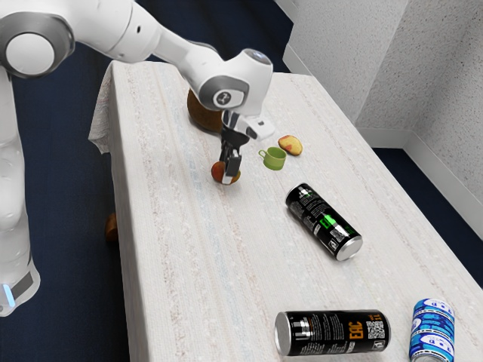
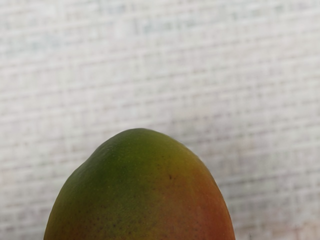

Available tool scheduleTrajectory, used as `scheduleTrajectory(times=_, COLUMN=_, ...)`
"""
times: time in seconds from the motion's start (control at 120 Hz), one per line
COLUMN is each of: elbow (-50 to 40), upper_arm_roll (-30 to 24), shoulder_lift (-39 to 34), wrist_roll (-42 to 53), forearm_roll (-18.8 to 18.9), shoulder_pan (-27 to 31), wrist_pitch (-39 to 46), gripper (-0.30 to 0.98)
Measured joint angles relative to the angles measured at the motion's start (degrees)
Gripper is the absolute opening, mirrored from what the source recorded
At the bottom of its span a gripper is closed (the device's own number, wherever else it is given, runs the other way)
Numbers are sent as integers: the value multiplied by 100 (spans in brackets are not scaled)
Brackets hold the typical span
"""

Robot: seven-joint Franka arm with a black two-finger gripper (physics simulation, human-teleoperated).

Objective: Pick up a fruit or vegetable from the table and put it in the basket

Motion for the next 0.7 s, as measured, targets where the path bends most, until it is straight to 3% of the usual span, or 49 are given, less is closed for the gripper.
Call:
scheduleTrajectory(times=0.333, elbow=-4, upper_arm_roll=2, shoulder_lift=60, wrist_roll=70, forearm_roll=-45, shoulder_pan=16, wrist_pitch=2, gripper=68)
scheduleTrajectory(times=0.558, elbow=-3, upper_arm_roll=14, shoulder_lift=75, wrist_roll=62, forearm_roll=-58, shoulder_pan=46, wrist_pitch=14, gripper=24)
scheduleTrajectory(times=0.7, elbow=78, upper_arm_roll=12, shoulder_lift=48, wrist_roll=5, forearm_roll=7, shoulder_pan=73, wrist_pitch=42, gripper=15)
